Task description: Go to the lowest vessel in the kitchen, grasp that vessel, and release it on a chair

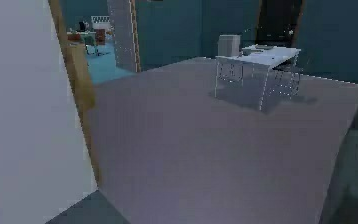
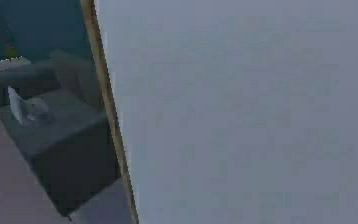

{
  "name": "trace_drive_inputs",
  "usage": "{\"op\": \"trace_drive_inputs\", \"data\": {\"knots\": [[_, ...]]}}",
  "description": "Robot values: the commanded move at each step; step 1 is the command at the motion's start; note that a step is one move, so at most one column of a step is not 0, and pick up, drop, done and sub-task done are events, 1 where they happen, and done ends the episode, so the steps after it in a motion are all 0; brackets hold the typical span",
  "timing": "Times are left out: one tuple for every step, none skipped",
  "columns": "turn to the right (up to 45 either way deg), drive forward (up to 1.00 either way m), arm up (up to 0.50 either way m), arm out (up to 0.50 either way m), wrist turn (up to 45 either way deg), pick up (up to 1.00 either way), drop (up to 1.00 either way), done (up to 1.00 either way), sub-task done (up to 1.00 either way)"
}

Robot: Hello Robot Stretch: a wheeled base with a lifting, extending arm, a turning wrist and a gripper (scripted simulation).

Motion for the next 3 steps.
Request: {"op": "trace_drive_inputs", "data": {"knots": [[-45.0, 0.00, 0.00, 0.00, 0.0, 0.00, 0.00, 0.00, 0.00], [-3.0, 0.00, 0.00, 0.00, 0.0, 0.00, 0.00, 0.00, 0.00], [0.0, 0.35, 0.00, 0.00, 0.0, 0.00, 0.00, 0.00, 0.00]]}}
